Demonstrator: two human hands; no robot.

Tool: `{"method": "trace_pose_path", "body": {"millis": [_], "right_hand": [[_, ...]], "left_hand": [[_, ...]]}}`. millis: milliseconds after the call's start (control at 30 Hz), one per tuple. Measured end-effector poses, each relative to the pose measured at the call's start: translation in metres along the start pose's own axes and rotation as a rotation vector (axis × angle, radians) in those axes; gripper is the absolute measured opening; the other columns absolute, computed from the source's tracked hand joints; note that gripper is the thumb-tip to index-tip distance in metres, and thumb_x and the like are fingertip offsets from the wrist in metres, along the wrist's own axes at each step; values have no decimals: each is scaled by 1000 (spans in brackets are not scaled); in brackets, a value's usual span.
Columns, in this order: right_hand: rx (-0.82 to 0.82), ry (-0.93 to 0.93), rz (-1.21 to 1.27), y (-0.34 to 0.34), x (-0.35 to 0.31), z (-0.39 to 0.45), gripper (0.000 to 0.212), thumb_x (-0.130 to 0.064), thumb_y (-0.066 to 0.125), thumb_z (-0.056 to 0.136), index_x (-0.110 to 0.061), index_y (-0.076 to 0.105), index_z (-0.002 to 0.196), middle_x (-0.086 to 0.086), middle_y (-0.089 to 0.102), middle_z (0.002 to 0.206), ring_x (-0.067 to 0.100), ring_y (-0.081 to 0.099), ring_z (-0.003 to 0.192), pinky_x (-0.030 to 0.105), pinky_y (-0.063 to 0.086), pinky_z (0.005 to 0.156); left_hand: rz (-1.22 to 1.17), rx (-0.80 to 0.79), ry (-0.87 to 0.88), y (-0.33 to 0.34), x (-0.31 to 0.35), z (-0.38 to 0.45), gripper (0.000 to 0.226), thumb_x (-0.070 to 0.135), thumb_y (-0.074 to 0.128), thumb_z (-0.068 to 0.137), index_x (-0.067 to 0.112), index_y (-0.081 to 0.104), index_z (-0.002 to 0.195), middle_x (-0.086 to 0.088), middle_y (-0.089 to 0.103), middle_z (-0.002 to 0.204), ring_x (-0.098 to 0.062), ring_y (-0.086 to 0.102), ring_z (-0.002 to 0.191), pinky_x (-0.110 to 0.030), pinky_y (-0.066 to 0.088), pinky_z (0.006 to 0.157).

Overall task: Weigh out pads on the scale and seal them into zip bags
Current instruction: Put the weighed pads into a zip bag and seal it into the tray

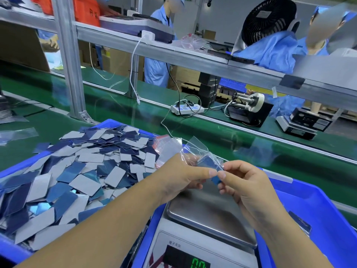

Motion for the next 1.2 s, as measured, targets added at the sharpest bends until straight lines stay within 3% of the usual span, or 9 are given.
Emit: {"method": "trace_pose_path", "body": {"millis": [100, 167, 300, 433, 567, 700, 833, 1033, 1200], "right_hand": [[-24, -20, -4, 2, -5, -1, 15, -13, 79, 59, -15, 74, 73, 10, 66, 70, 20, 59, 55, 25, 52, 52], [-34, -44, -51, 1, -8, -2, 12, -8, 78, 67, -18, 75, 71, 9, 66, 69, 20, 59, 55, 26, 51, 52], [-14, -65, -98, -2, -8, -2, 26, 6, 71, 79, -19, 75, 71, 10, 65, 66, 21, 59, 52, 26, 50, 50], [-7, -69, -69, -3, -7, -2, 20, 1, 77, 73, -19, 75, 72, 11, 66, 67, 20, 60, 52, 25, 50, 50], [-1, -68, -96, 0, -5, -1, 27, -7, 92, 54, -16, 75, 72, 11, 66, 66, 20, 59, 53, 25, 50, 50], [40, -63, 2, -1, -2, 1, 26, -21, 85, 50, -15, 75, 74, 11, 67, 68, 21, 61, 55, 25, 51, 51], [-14, -50, 41, 2, -2, 1, 21, -12, 80, 56, -13, 76, 77, 12, 71, 74, 22, 62, 56, 25, 54, 54], [52, -89, 43, -3, 0, 1, 18, 15, 67, 79, -1, 67, 86, 16, 66, 71, 23, 61, 56, 25, 53, 53], [47, -61, 58, -1, 0, 0, 17, 8, 74, 73, -6, 70, 82, 15, 67, 72, 23, 62, 59, 25, 53, 55]], "left_hand": [[-44, -1, 29, 1, 3, 1, 13, 21, 76, 76, 24, 80, 88, -1, 69, 87, -12, 58, 72, -20, 50, 61], [-50, -15, 51, 4, 4, 0, 15, 20, 76, 76, 24, 80, 90, -4, 69, 90, -13, 58, 72, -20, 50, 61], [-106, 5, 71, 3, 6, 0, 15, 17, 77, 75, 26, 80, 86, 1, 72, 86, -11, 62, 68, -21, 51, 60], [-79, -21, 85, 4, 8, -1, 12, 23, 77, 78, 21, 80, 90, 0, 72, 85, -9, 60, 64, -20, 51, 59], [24, 38, 39, 3, 2, 1, 35, 36, 84, 64, 16, 77, 92, -7, 68, 86, -12, 59, 67, -22, 50, 60], [-17, 40, 52, 3, 1, 1, 10, 28, 81, 73, 25, 80, 82, 1, 69, 78, -9, 59, 65, -21, 50, 60], [-65, 45, 114, 3, 6, 2, 6, 22, 77, 78, 25, 80, 82, 3, 71, 77, -7, 58, 61, -19, 50, 58], [-62, 36, 104, 7, 3, 1, 12, 17, 77, 76, 22, 81, 87, -1, 72, 80, -9, 61, 64, -20, 52, 59], [-85, 45, 59, 7, -1, 0, 13, 15, 77, 78, 20, 81, 89, -2, 73, 82, -11, 63, 69, -20, 52, 59]]}}
Point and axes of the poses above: each hand's wrist, its own z-axis towards the middle knuckle, its own y-axis out of the palm, x = y × z, the point moved 6 cm from there along z, towards the middle knuckle
